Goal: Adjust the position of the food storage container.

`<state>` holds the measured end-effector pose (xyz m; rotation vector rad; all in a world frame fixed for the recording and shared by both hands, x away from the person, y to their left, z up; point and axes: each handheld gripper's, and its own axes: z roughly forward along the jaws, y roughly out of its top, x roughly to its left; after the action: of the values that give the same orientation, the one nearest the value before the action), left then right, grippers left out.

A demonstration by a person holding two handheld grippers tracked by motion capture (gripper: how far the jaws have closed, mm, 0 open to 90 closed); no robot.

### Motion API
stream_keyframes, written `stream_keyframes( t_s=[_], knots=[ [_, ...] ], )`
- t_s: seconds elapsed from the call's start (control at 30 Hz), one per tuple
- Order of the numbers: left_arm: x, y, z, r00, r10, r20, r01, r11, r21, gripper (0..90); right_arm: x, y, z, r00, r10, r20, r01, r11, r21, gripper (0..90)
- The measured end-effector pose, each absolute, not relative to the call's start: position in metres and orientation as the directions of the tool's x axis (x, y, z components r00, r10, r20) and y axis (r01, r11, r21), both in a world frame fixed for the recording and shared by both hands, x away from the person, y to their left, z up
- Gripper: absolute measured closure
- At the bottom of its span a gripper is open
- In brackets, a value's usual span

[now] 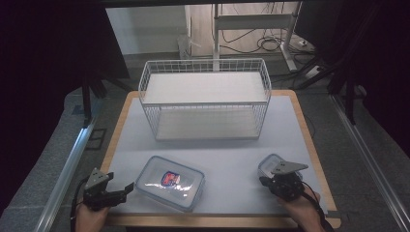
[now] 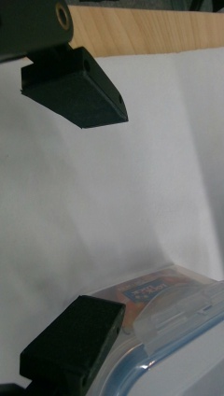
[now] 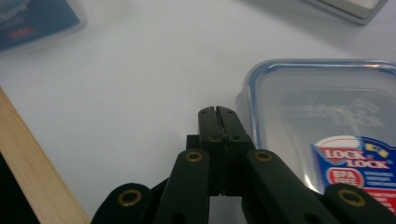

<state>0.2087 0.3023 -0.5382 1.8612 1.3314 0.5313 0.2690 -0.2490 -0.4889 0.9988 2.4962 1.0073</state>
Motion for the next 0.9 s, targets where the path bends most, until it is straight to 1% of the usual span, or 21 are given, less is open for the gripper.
stream_keyframes(
  t_s=[0.17, 0.37, 0.67, 0.77, 0.83, 0.9],
  knots=[
    [0.209, 0.299, -0.538, 0.373, 0.924, -0.087, 0.608, -0.172, 0.775, 10.1, 0.271, -0.254, -0.489, -0.72, 0.694, 0.015, 0.501, 0.504, 0.704, 90.0],
    [0.21, 0.298, -0.538, 0.373, 0.923, -0.095, 0.613, -0.168, 0.772, 10.0, 0.275, -0.256, -0.489, -0.704, 0.711, 0.007, 0.506, 0.494, 0.707, 90.0],
    [0.21, 0.299, -0.539, 0.367, 0.925, -0.099, 0.616, -0.162, 0.771, 8.2, 0.285, -0.278, -0.488, -0.627, 0.779, 0.011, 0.549, 0.432, 0.716, 90.0],
    [0.21, 0.298, -0.539, 0.373, 0.923, -0.095, 0.616, -0.171, 0.769, 7.5, 0.285, -0.278, -0.488, -0.624, 0.782, 0.002, 0.548, 0.435, 0.714, 90.0],
    [0.209, 0.298, -0.538, 0.385, 0.917, -0.109, 0.609, -0.163, 0.776, 7.2, 0.284, -0.277, -0.488, -0.627, 0.779, -0.001, 0.544, 0.439, 0.715, 90.0],
    [0.21, 0.298, -0.538, 0.386, 0.916, -0.114, 0.61, -0.16, 0.776, 8.9, 0.283, -0.277, -0.488, -0.633, 0.774, 0.008, 0.541, 0.435, 0.719, 90.0]
  ],
)
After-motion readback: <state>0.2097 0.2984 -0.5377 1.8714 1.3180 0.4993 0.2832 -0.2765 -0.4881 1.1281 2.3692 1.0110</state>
